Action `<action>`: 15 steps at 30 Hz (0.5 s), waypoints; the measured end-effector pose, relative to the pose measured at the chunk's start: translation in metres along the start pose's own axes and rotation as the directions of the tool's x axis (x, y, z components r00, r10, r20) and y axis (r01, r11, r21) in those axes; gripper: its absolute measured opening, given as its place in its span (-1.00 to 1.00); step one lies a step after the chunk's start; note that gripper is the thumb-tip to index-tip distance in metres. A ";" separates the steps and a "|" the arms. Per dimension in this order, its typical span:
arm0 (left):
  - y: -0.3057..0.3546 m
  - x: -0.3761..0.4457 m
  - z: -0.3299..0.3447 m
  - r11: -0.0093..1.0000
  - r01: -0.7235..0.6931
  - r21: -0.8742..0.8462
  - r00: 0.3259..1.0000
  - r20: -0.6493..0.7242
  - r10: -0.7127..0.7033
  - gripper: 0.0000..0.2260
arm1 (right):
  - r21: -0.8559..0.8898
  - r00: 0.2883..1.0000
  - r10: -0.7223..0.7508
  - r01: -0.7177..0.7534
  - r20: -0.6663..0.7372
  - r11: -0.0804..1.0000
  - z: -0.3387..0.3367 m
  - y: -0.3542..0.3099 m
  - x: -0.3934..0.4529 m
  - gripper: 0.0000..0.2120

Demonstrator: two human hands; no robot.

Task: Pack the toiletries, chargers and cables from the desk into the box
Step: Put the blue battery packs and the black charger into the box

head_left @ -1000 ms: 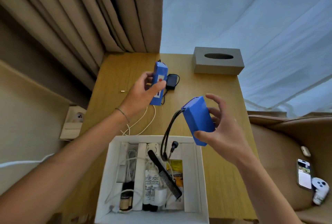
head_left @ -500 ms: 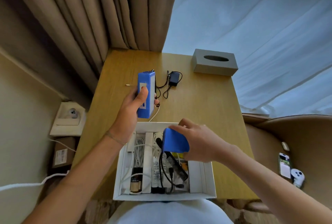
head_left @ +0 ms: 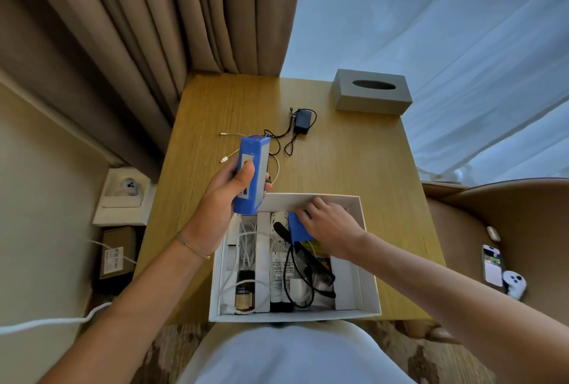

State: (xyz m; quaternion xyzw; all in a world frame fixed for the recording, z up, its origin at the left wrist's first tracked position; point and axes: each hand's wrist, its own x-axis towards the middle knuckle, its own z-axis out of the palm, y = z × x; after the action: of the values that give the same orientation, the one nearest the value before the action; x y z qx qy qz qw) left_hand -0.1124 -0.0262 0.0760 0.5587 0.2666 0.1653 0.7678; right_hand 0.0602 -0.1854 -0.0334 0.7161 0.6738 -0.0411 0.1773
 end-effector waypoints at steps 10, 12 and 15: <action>0.013 -0.005 -0.009 0.999 -0.032 0.038 0.986 0.166 0.025 -0.52 | 0.335 0.985 0.168 -0.150 -0.027 0.930 -0.017 0.002 -0.011 -0.67; 0.016 -0.006 -0.009 0.979 -0.114 0.171 0.976 0.204 0.078 -0.42 | 0.841 0.900 0.436 -0.257 0.028 0.476 -0.050 0.005 -0.019 -0.79; 0.015 -0.010 0.001 0.876 -0.263 0.404 0.952 0.257 0.168 -0.44 | 0.915 0.923 0.330 -0.052 0.197 -0.400 -0.099 0.013 -0.037 -0.64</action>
State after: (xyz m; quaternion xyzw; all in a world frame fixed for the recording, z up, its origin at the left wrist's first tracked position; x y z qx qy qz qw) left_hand -0.1189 -0.0279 0.0922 0.7562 0.1482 0.1256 0.6249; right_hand 0.0518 -0.1907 0.0728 0.6550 0.2194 -0.4811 -0.5399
